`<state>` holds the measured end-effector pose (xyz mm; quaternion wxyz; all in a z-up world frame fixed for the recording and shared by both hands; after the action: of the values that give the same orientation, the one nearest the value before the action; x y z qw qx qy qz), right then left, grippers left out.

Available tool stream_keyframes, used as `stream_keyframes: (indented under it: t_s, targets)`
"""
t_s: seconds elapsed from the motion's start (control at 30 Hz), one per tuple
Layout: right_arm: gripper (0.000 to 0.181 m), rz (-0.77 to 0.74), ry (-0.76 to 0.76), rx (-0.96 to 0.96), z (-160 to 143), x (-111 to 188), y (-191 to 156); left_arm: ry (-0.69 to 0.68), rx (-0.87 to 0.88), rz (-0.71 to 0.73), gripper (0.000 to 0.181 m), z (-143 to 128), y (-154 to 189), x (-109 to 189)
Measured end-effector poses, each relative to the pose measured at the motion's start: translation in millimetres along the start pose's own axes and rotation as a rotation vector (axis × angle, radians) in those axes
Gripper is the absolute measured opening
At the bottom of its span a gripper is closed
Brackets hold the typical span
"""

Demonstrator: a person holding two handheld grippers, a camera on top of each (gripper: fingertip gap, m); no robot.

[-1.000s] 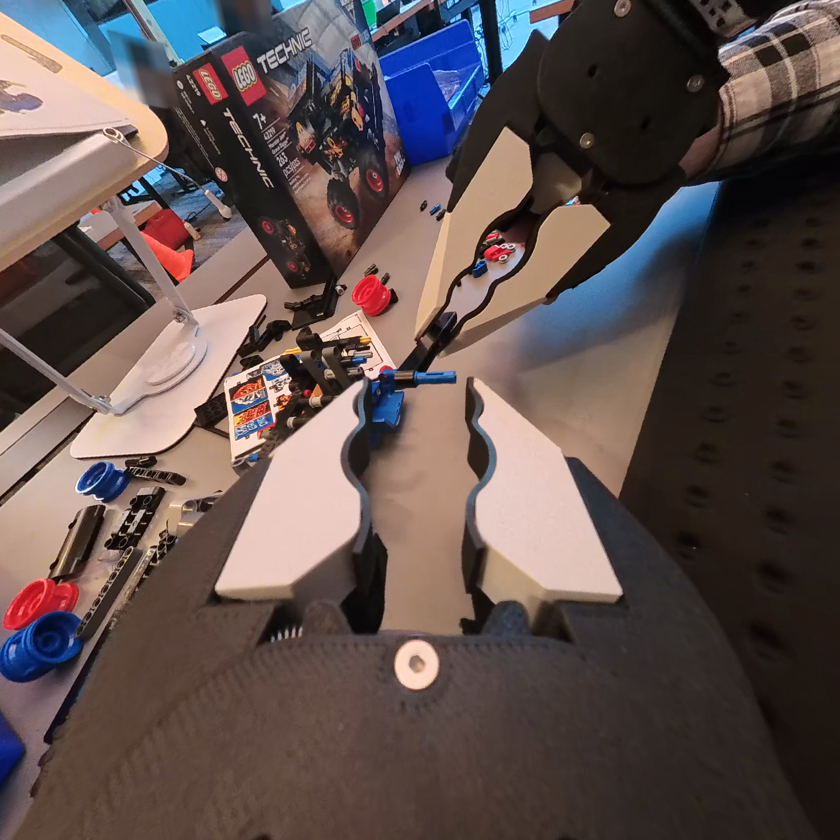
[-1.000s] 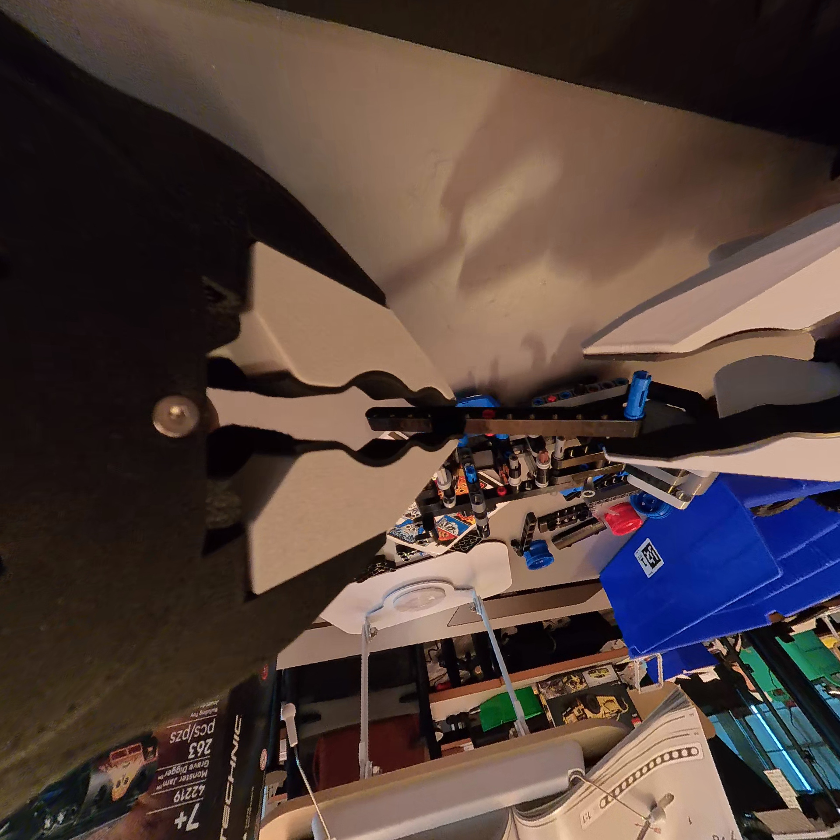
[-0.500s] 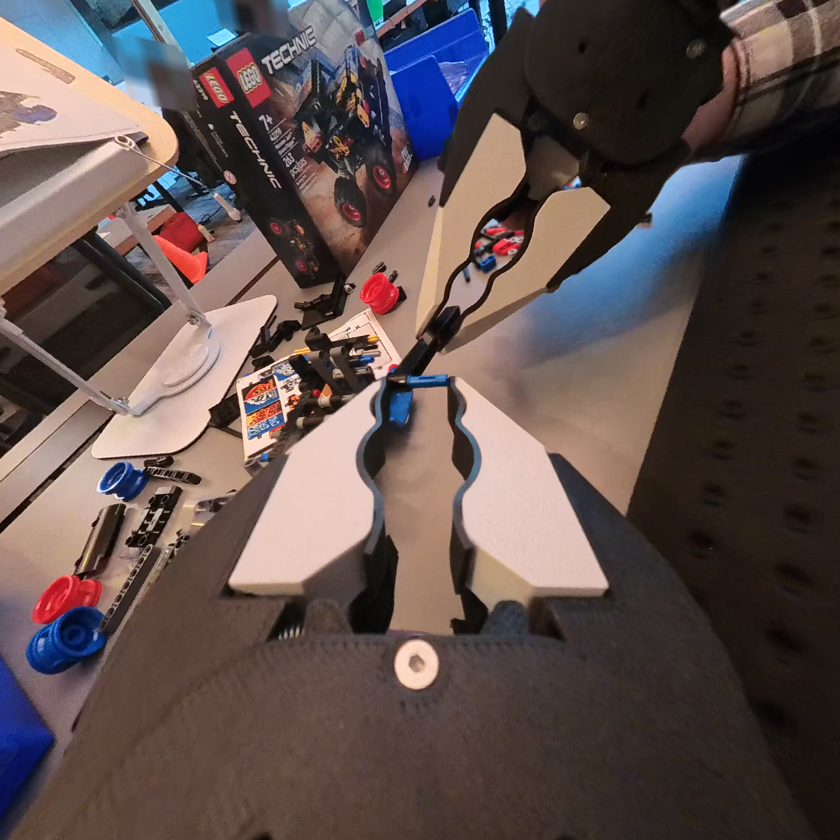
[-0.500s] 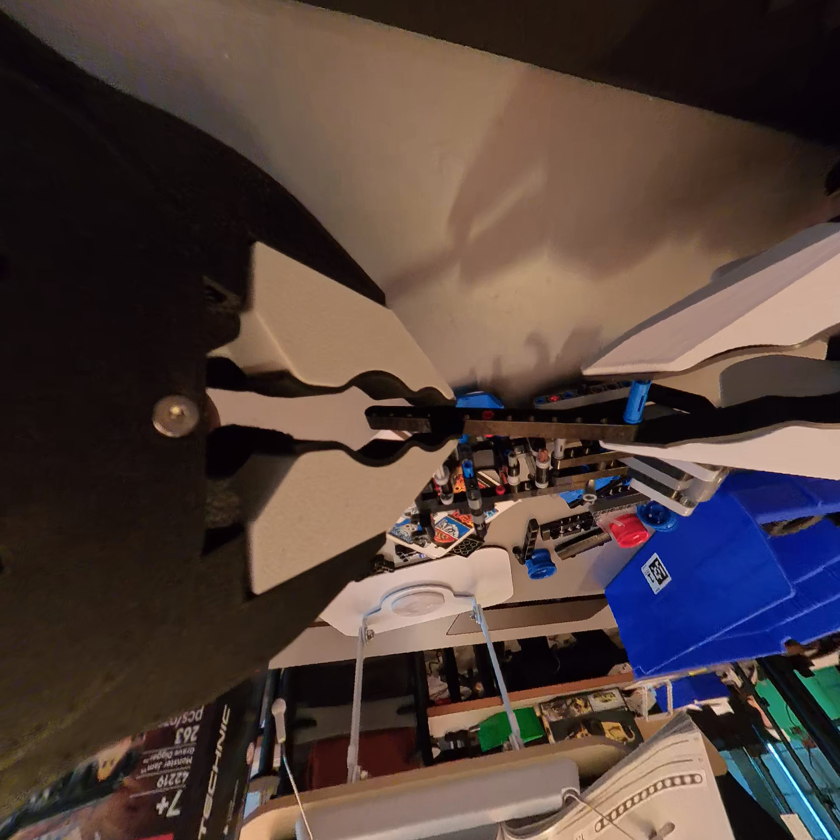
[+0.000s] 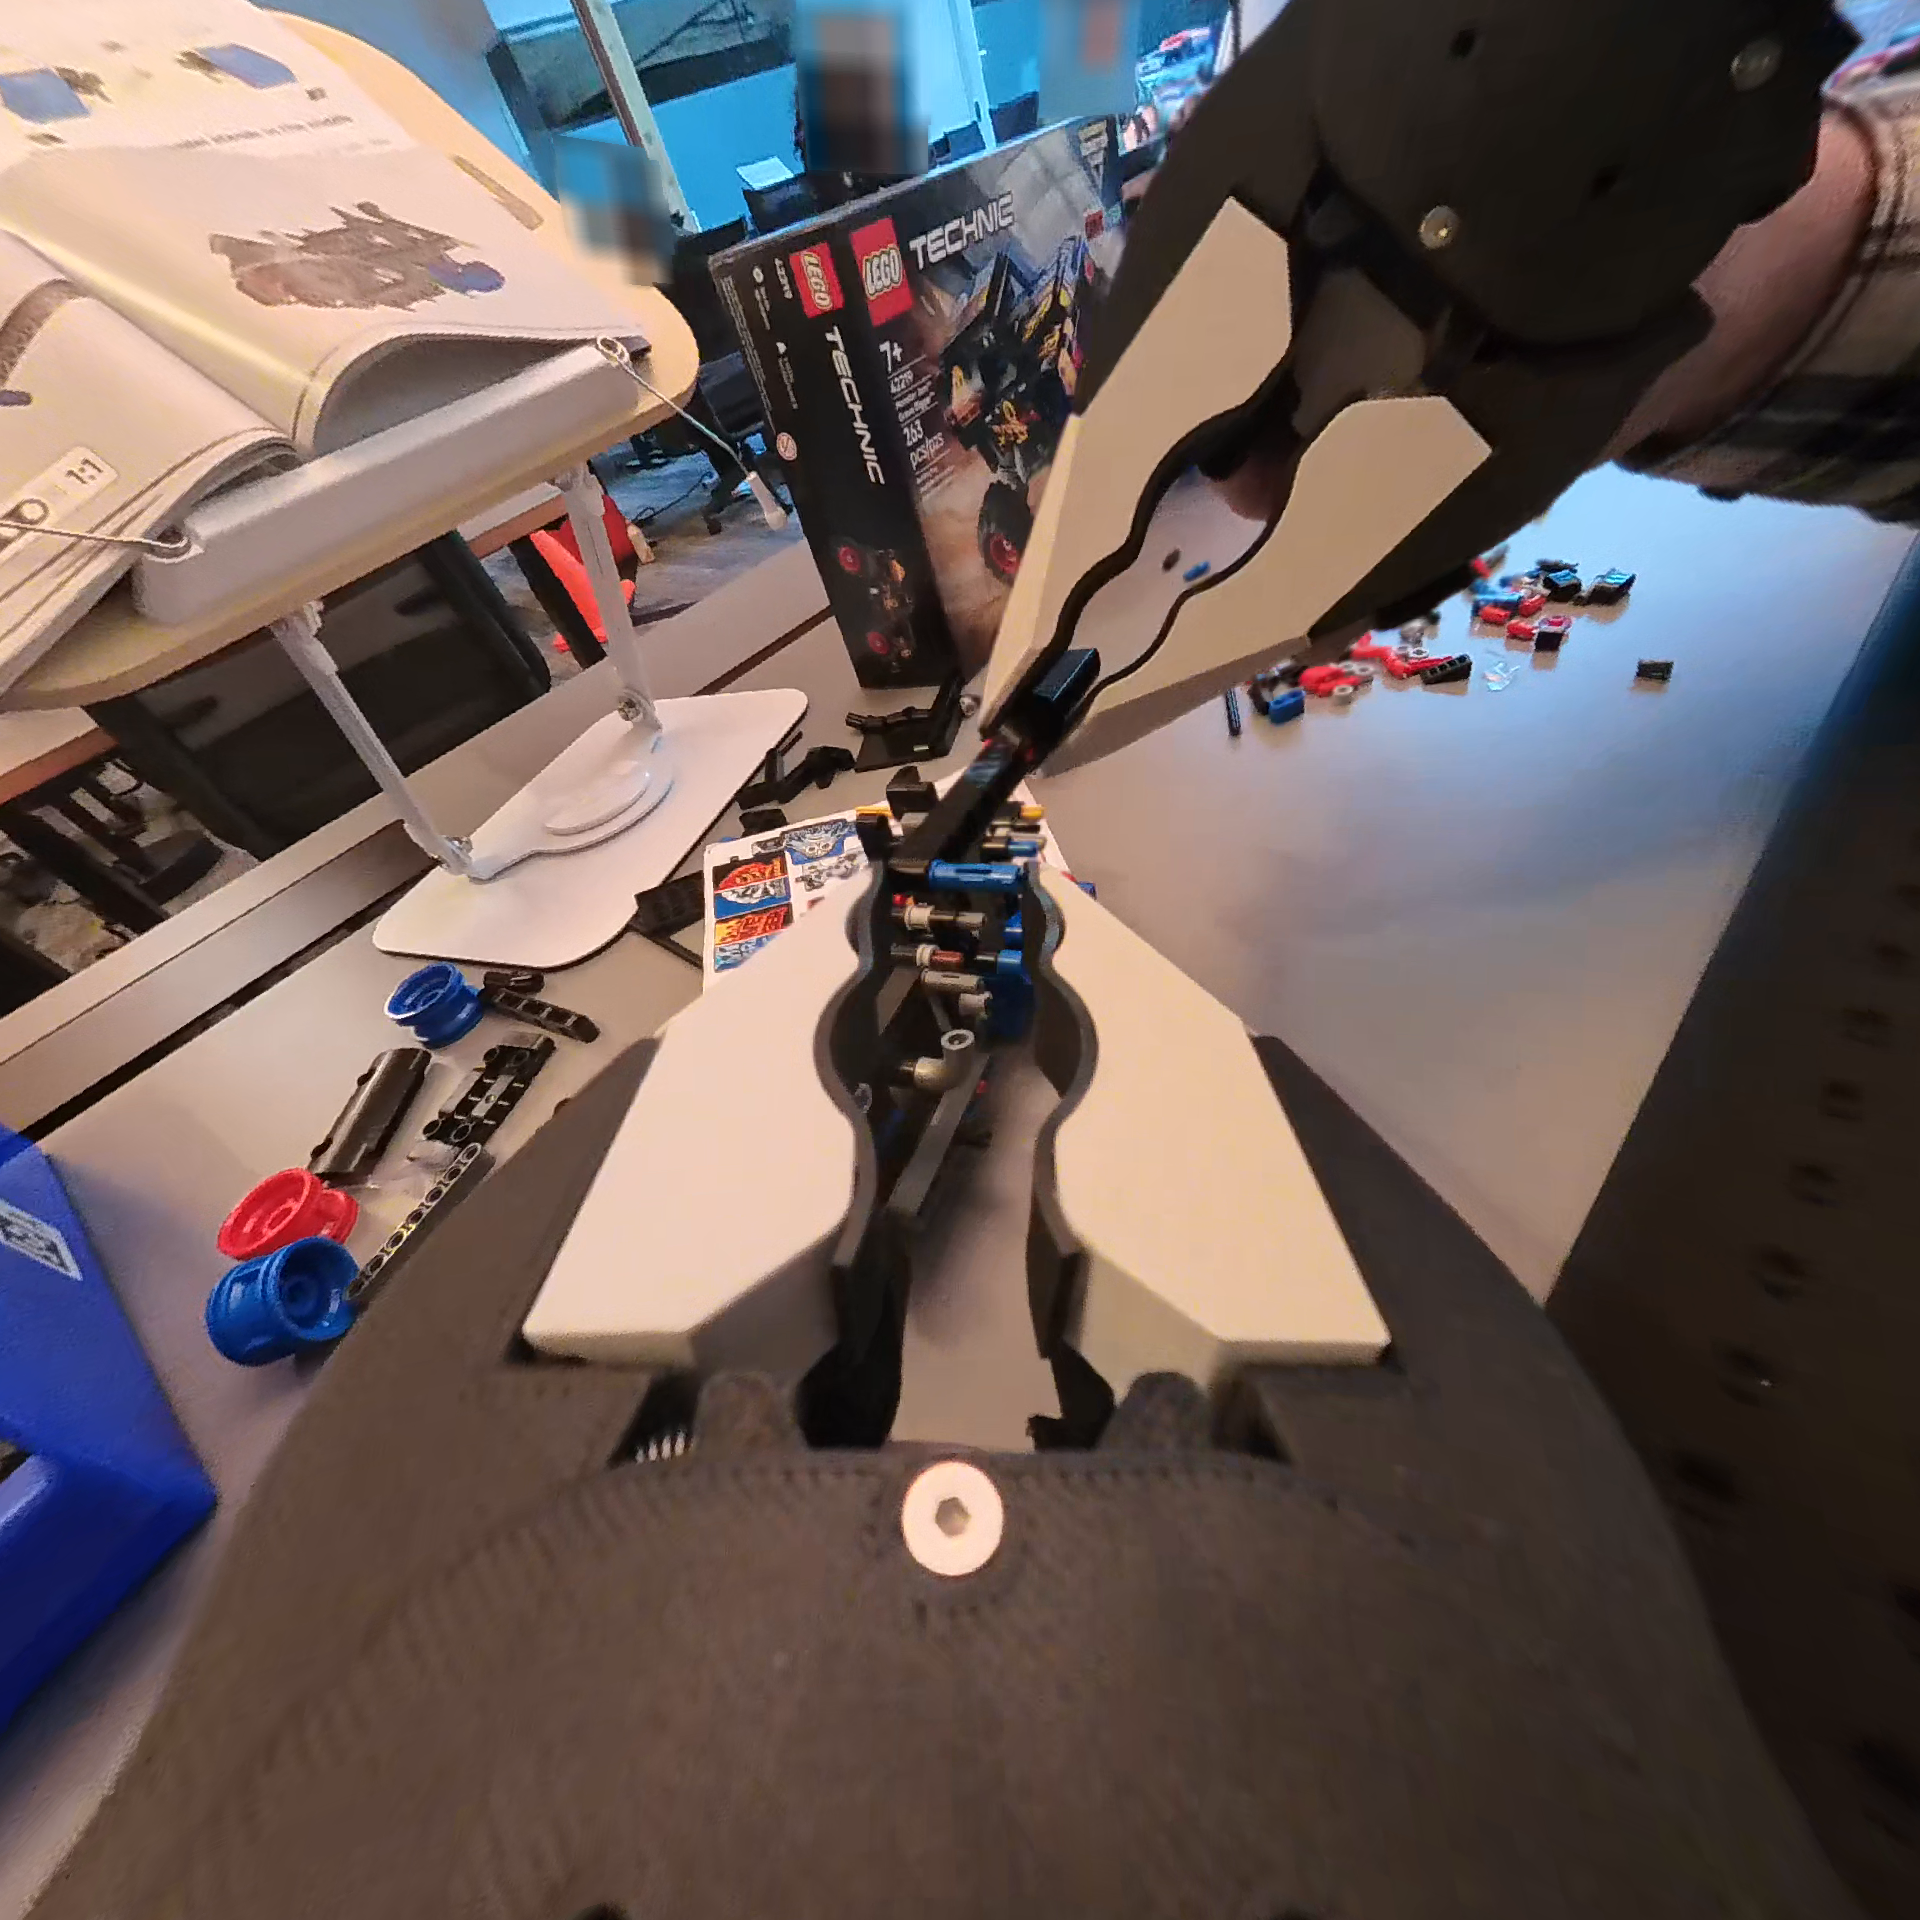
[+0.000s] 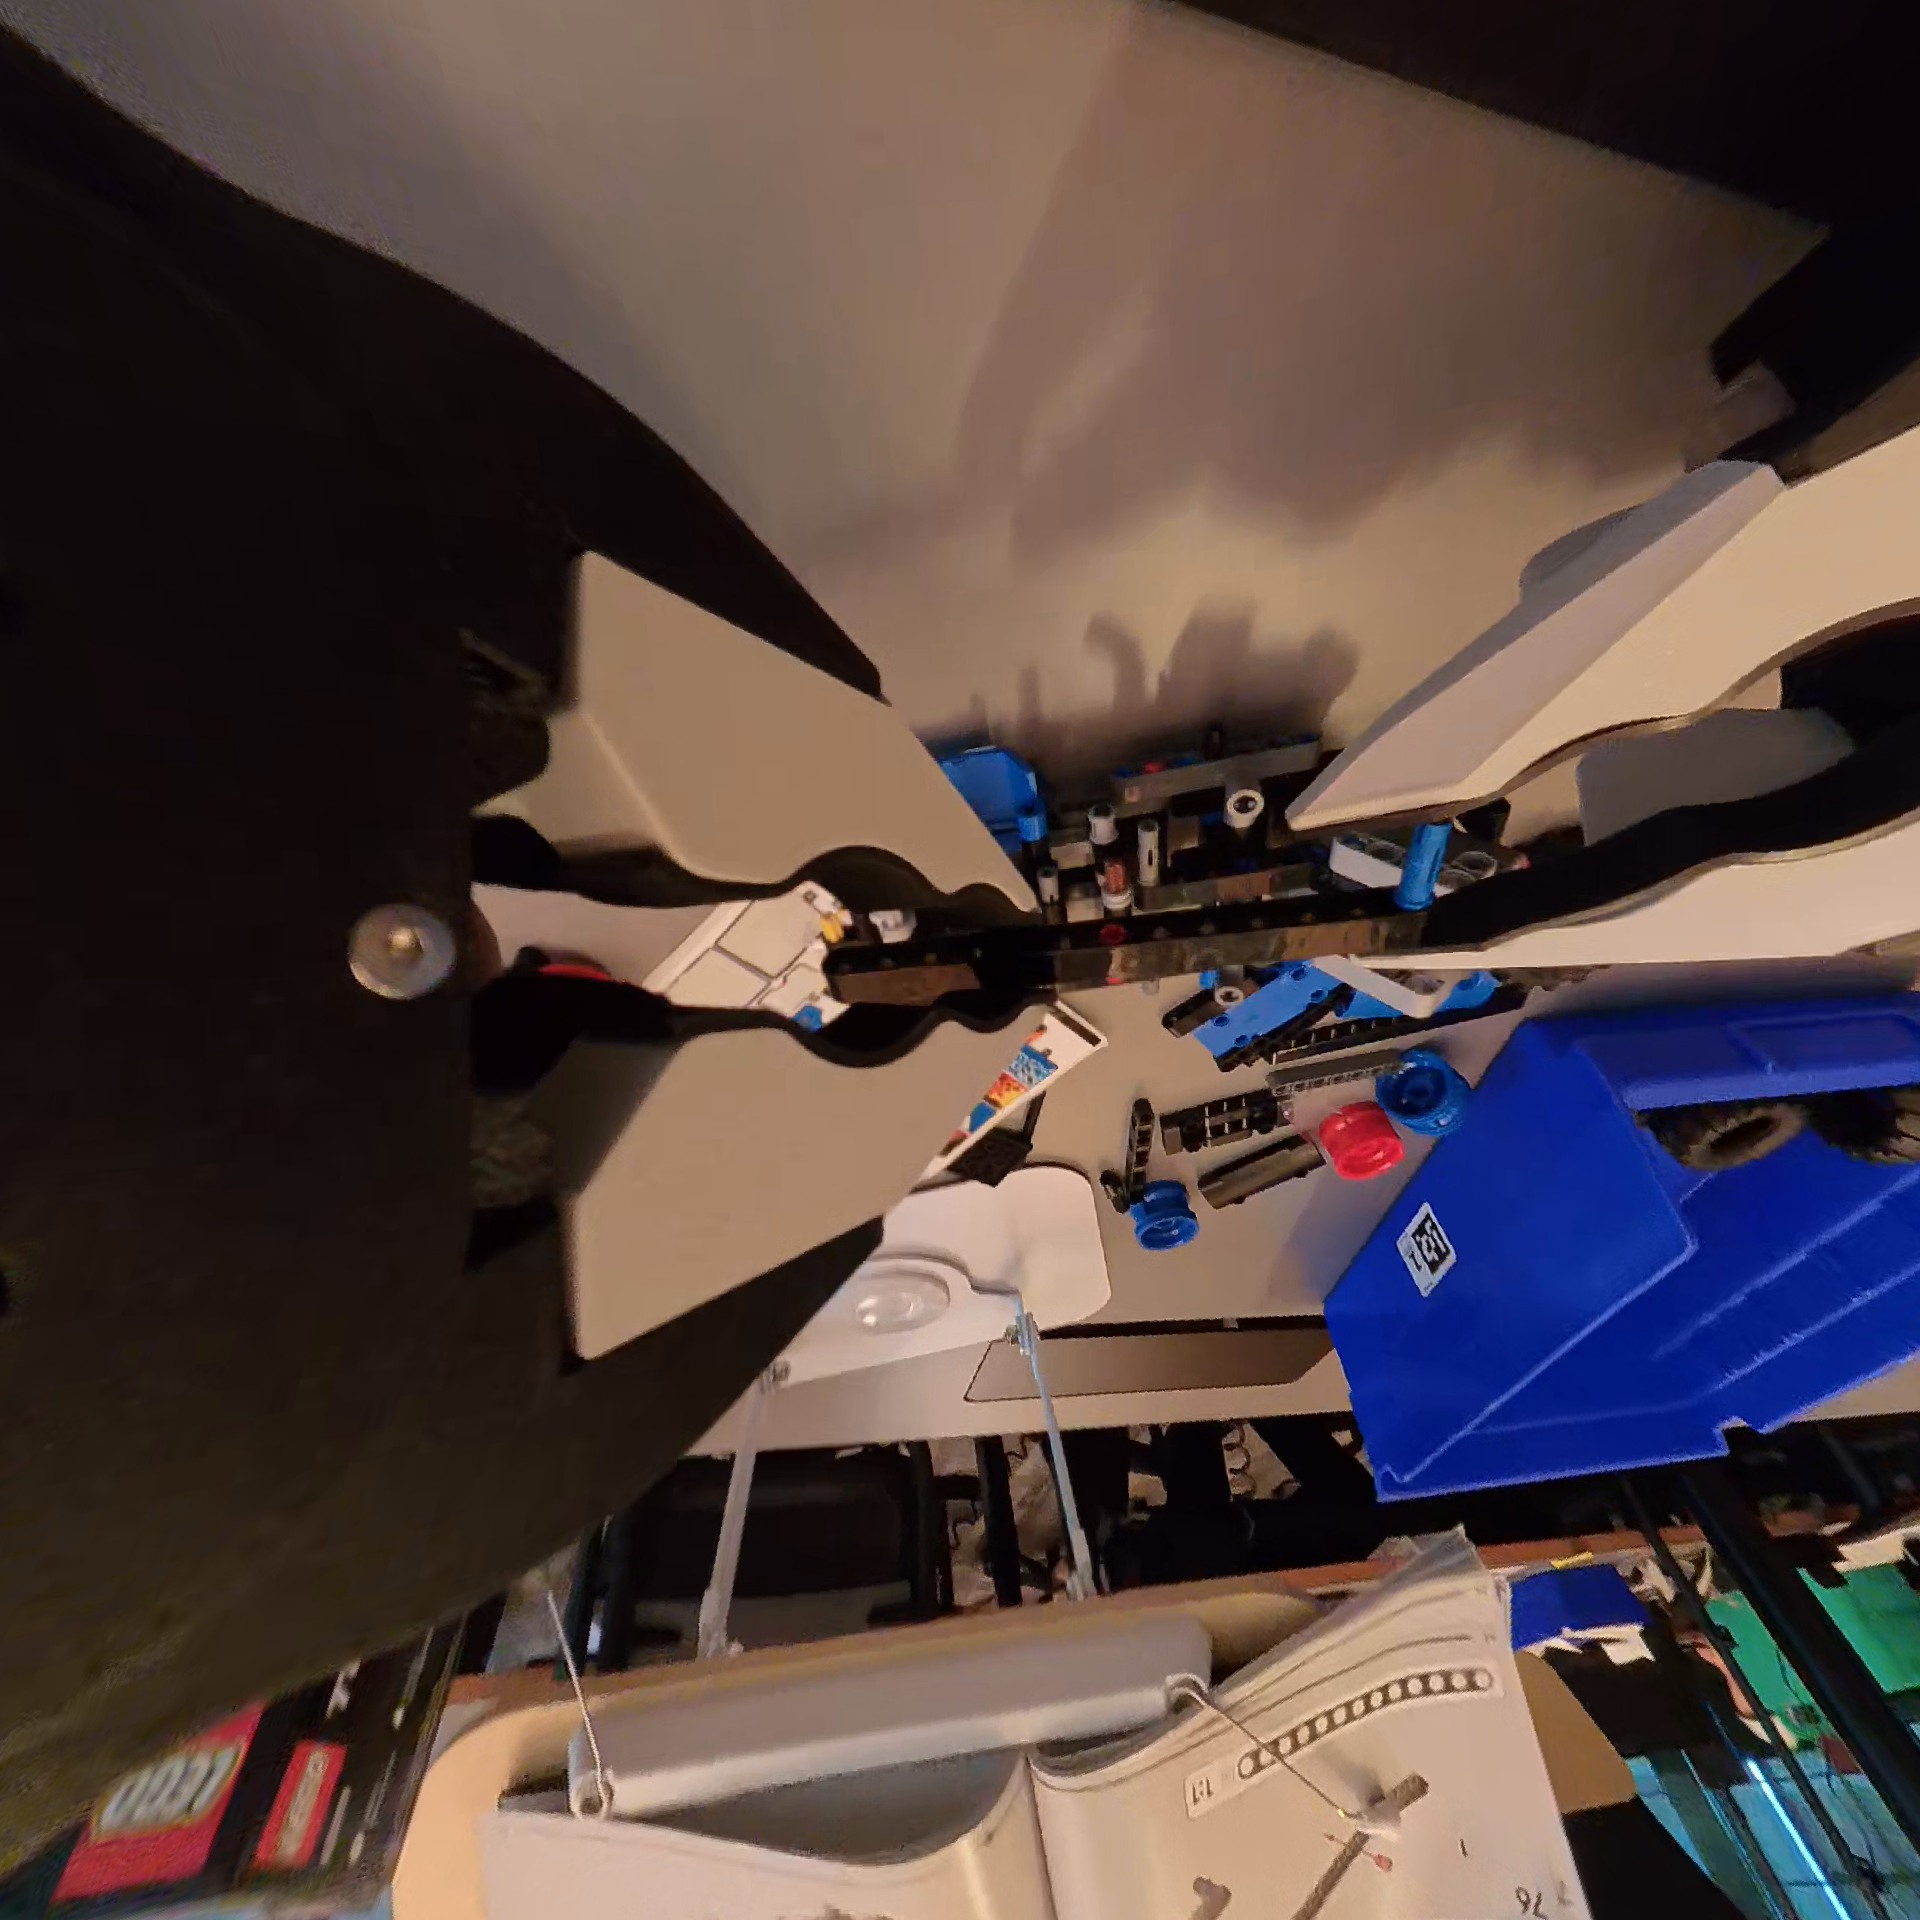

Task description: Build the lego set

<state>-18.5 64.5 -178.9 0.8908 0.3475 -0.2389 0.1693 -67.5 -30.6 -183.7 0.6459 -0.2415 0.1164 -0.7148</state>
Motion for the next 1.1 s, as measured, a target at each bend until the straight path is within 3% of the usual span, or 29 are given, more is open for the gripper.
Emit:
stream_keyframes:
  t_s: [0.4,0.67,0.9,1.1]
  targets:
    - [0.008,0.101,0.029,-0.087,-14,-2,-11,-0.064,0.004,-0.046,0.023,-10,6,-6]
    - [0.008,0.131,-0.046,-0.059,-23,-6,-20,-0.086,0.018,-0.034,0.048,-12,3,-6]
    - [0.008,0.122,-0.093,-0.060,-32,-8,-19,-0.247,-0.069,-0.113,0.086,-24,0,-10]
    - [0.008,0.102,-0.124,-0.047,-36,-10,-18,-0.299,-0.143,-0.241,0.089,-27,-5,-16]
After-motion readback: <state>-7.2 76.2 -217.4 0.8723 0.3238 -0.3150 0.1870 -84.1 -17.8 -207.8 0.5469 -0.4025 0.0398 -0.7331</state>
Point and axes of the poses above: each gripper's, where its closed fingertips meet, x back along the fingers, z out of its top, y = z × x across the jaws, the point moved 5 cm from there along x, back along the fingers, and after that the axes turned 13 degrees about -x, right-handed, at the moved point
